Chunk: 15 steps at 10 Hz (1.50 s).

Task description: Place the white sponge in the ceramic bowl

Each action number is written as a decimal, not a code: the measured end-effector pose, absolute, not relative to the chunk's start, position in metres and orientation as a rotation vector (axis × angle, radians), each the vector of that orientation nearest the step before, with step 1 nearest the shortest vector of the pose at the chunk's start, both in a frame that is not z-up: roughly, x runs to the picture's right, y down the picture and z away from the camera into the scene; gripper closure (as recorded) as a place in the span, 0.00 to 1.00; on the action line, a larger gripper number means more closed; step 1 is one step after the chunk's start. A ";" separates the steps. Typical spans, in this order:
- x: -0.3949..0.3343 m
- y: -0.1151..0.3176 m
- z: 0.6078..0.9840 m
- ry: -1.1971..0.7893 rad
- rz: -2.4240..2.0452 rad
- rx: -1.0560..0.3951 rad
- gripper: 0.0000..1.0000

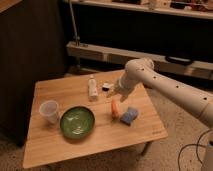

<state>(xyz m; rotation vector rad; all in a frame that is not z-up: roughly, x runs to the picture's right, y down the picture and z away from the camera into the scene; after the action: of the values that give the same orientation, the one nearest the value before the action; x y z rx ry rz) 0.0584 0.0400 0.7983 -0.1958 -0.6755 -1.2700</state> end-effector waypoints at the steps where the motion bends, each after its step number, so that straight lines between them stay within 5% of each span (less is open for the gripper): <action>1: 0.058 0.040 0.798 -0.675 -1.270 -0.196 0.45; 12: 0.059 0.040 0.798 -0.677 -1.269 -0.199 0.45; 15: 0.082 0.049 0.796 -0.624 -1.248 -0.316 0.45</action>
<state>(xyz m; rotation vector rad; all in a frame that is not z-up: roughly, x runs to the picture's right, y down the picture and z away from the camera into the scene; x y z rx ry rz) 0.0816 0.0491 0.7959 -0.3163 -0.6240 -1.2479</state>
